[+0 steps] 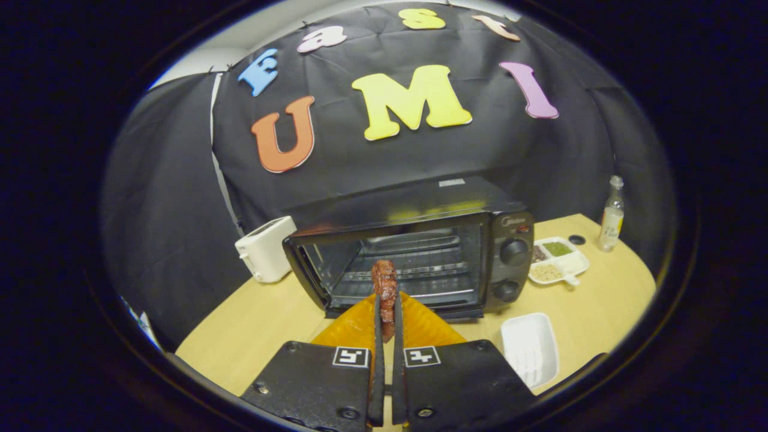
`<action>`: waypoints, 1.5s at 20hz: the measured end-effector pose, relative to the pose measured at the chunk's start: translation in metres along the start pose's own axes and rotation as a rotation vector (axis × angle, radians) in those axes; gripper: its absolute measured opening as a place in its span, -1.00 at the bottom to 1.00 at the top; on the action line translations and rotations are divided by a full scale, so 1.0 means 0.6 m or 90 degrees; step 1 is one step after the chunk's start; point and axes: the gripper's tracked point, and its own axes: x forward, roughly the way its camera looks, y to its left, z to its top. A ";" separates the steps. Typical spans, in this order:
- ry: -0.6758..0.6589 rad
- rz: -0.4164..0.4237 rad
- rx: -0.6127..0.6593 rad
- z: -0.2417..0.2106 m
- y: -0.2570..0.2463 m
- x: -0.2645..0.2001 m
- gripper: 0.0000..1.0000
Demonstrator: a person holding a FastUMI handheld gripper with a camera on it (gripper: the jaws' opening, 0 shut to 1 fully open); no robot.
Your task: Open the toaster oven, put the food inside, and close the toaster oven door.
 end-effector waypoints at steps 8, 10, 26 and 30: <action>-0.060 0.039 0.187 0.018 -0.014 0.122 -0.84; -0.061 0.047 0.224 0.018 -0.019 0.147 -0.84; -0.101 -0.058 0.288 0.006 -0.091 0.198 -0.47; -0.113 -0.062 0.266 0.017 -0.090 0.185 0.31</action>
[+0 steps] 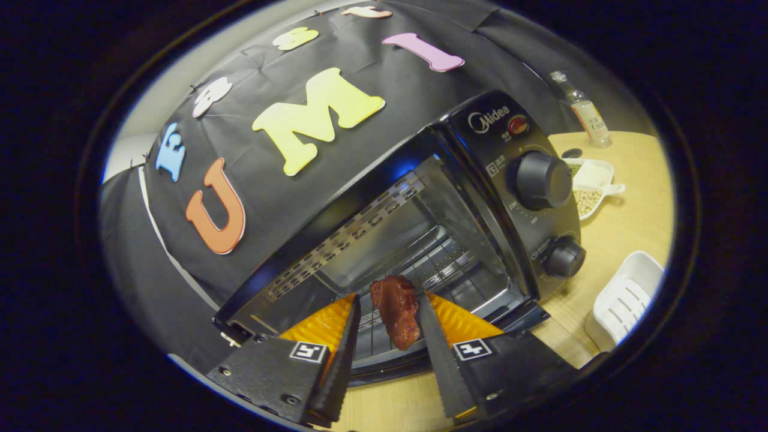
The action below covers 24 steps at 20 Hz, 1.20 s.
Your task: Open the toaster oven, put the food inside, and close the toaster oven door.
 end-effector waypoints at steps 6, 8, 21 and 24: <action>-0.012 -0.013 -0.149 -0.006 0.022 -0.042 1.00; -0.019 -0.016 -0.199 -0.013 0.031 -0.071 1.00; 0.051 -0.095 -0.324 -0.120 -0.013 -0.268 1.00; 0.080 -0.118 -0.304 -0.146 -0.040 -0.290 1.00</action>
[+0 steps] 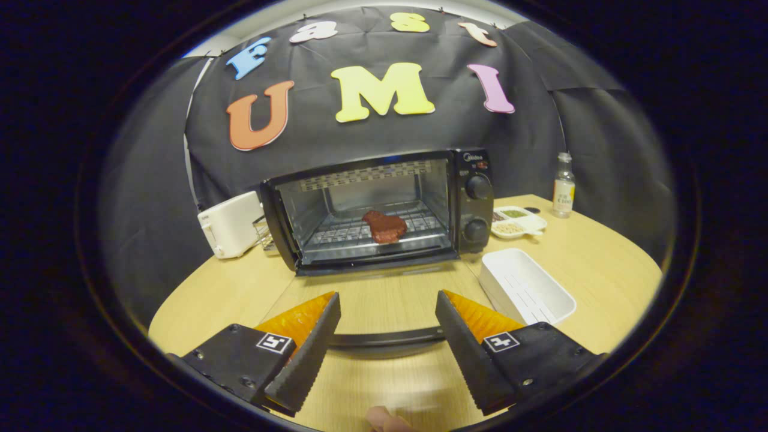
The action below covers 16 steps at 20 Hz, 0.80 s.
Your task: Open the toaster oven, put the food inside, and close the toaster oven door.
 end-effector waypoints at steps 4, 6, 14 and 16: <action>0.027 0.001 -0.020 -0.028 -0.003 -0.007 1.00; 0.049 0.011 -0.017 -0.048 0.007 -0.014 1.00; 0.092 0.010 -0.025 -0.093 0.018 0.000 1.00; 0.093 -0.001 -0.025 -0.093 0.015 0.000 1.00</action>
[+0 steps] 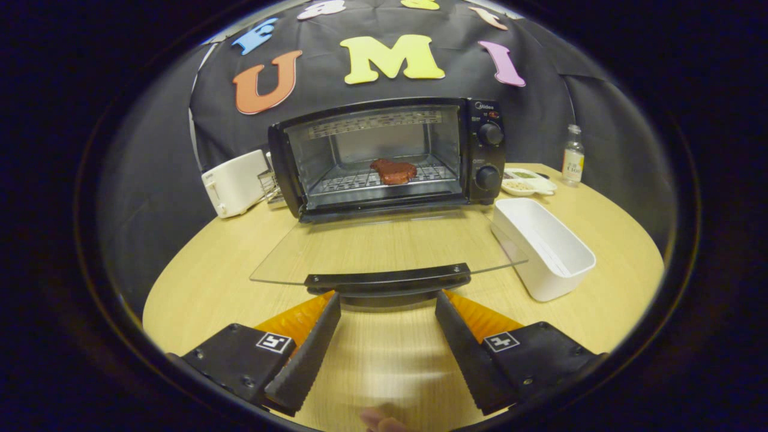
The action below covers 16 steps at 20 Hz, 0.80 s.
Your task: Open the toaster oven, put the food inside, and close the toaster oven door.
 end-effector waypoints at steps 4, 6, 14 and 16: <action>-0.008 -0.014 0.005 0.003 -0.001 0.002 1.00; -0.011 -0.017 0.010 0.006 -0.001 0.002 1.00; -0.089 -0.012 -0.017 0.062 0.010 -0.019 1.00; -0.110 -0.012 -0.027 0.081 0.014 -0.024 1.00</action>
